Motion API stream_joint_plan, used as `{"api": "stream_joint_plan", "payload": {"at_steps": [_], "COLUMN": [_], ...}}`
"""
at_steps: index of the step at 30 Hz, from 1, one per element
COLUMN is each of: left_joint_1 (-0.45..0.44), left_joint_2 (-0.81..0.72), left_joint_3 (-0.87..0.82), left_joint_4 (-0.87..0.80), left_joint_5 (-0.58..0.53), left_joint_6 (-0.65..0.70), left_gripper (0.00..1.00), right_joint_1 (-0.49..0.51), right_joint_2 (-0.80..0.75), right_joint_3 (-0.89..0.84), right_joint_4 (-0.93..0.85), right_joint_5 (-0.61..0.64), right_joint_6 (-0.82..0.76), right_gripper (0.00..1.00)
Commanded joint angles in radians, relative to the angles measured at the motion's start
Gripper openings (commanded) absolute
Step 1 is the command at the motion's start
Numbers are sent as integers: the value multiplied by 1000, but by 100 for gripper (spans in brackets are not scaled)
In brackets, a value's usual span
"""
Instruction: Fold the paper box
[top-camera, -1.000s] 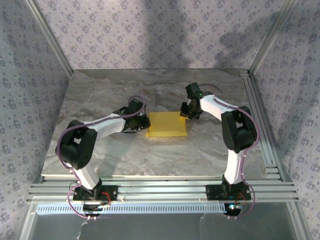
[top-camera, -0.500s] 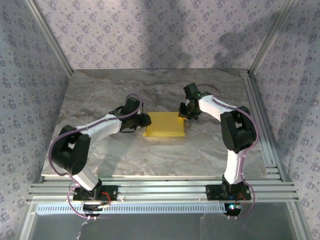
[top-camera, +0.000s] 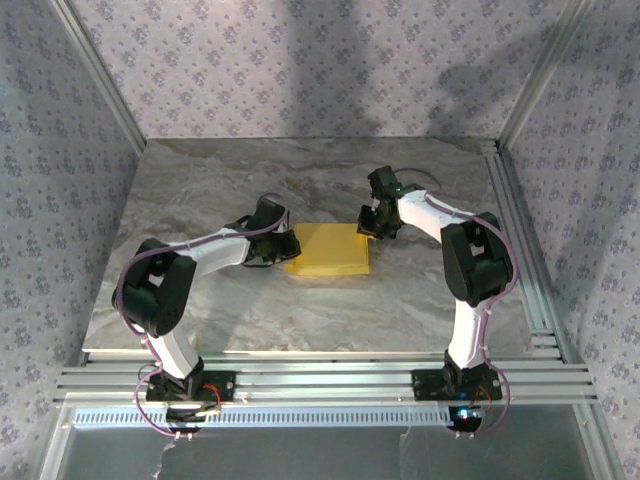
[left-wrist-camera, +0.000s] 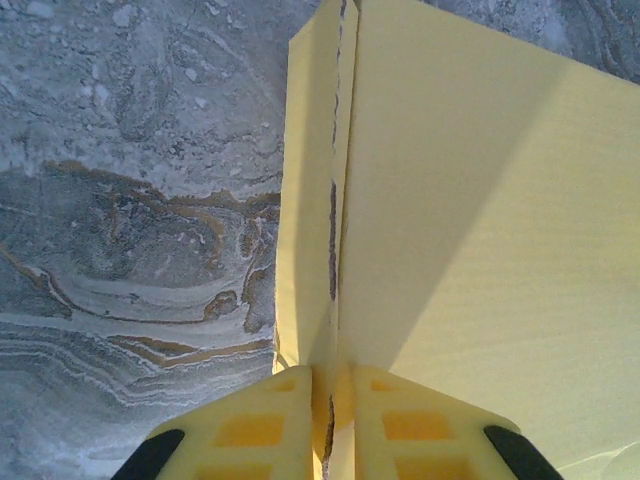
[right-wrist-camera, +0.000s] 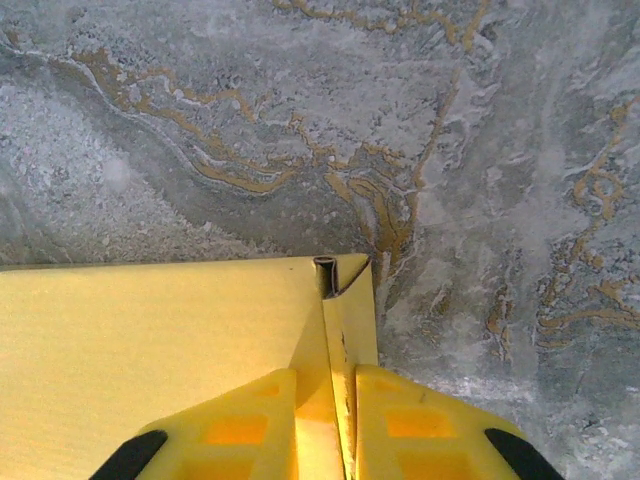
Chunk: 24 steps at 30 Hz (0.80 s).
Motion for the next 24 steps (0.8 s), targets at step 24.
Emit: {"api": "stream_joint_plan", "payload": {"at_steps": [24], "left_joint_1": [-10], "left_joint_2": [10], "left_joint_3": [-5], "left_joint_4": [-43], "left_joint_5": [-15], "left_joint_6": [6], "left_gripper": [11], "right_joint_1": [92], "right_joint_2": [-360], "right_joint_3": [-382], "right_joint_4": [9], "right_joint_5": [-16], "right_joint_6": [-4], "right_gripper": [44]}}
